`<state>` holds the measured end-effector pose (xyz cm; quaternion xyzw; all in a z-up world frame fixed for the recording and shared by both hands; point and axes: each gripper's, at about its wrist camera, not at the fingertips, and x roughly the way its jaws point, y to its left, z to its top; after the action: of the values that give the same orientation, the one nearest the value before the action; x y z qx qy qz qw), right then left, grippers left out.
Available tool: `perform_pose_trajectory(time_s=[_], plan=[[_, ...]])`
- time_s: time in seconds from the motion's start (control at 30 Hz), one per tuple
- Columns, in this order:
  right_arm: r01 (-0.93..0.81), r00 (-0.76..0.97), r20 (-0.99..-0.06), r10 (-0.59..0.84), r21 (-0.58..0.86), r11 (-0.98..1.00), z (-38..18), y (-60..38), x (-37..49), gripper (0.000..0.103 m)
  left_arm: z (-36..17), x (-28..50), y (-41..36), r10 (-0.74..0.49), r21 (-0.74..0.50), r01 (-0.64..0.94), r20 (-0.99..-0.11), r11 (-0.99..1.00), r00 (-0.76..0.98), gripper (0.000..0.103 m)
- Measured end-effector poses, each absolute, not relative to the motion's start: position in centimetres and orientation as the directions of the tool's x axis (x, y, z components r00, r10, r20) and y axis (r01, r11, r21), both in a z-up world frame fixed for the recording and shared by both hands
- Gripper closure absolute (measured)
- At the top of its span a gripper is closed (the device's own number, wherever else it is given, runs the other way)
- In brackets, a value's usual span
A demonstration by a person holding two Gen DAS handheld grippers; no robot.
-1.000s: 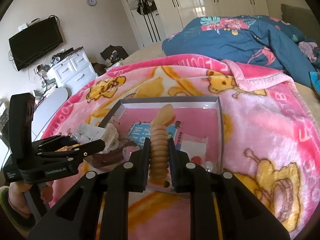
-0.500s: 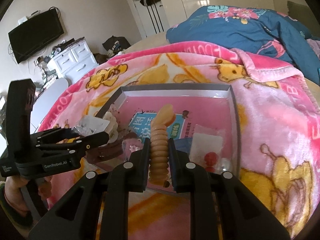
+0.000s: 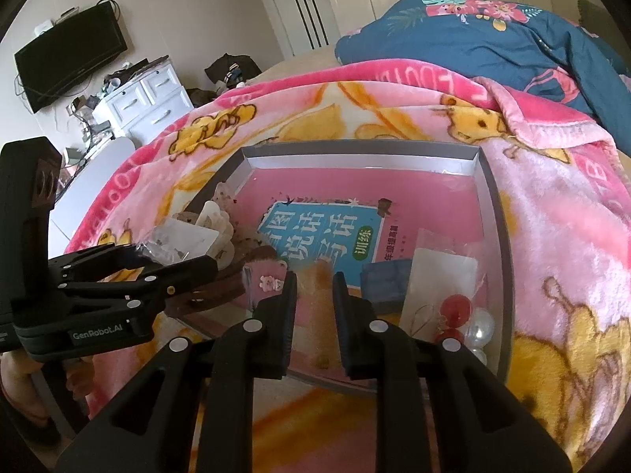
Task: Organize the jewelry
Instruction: 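Carry the earring card into the tray with left tool while right tool carries the spiral tie, then open both tools and lift them away from the tray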
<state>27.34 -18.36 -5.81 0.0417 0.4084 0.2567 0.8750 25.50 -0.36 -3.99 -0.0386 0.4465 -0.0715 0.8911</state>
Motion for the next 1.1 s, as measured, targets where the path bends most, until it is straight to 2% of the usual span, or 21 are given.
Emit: perform_pose_trajectory(time_s=[0.37,0.7,0.93,1.03,1.1], plan=[[-0.404,0.559,-0.683,0.470,0.270,0.874,-4.8,-19.6,26.6,0.071,-3.9,25.2,-0.6,-0.166,-0.135,0.097,-0.791,0.986,0.588,0.046],[-0.394,0.568,-0.687,0.454,0.257,0.882,-4.4,-20.3,26.3,0.070,-3.5,25.0,-0.9,-0.166,-0.130,0.102,-0.791,0.986,0.589,0.046],[-0.386,0.575,-0.687,0.443,0.250,0.888,-3.8,-20.7,26.0,0.055,-2.4,24.9,-1.1,-0.162,-0.124,0.104,-0.788,0.987,0.594,0.042],[-0.378,0.583,-0.682,0.441,0.253,0.890,-3.4,-21.1,25.9,0.045,-2.1,24.9,-1.1,-0.159,-0.121,0.103,-0.787,0.987,0.596,0.034],[-0.378,0.586,-0.680,0.440,0.251,0.891,-3.1,-21.2,25.8,0.043,-1.7,24.8,-1.1,-0.153,-0.117,0.099,-0.786,0.988,0.599,0.031]])
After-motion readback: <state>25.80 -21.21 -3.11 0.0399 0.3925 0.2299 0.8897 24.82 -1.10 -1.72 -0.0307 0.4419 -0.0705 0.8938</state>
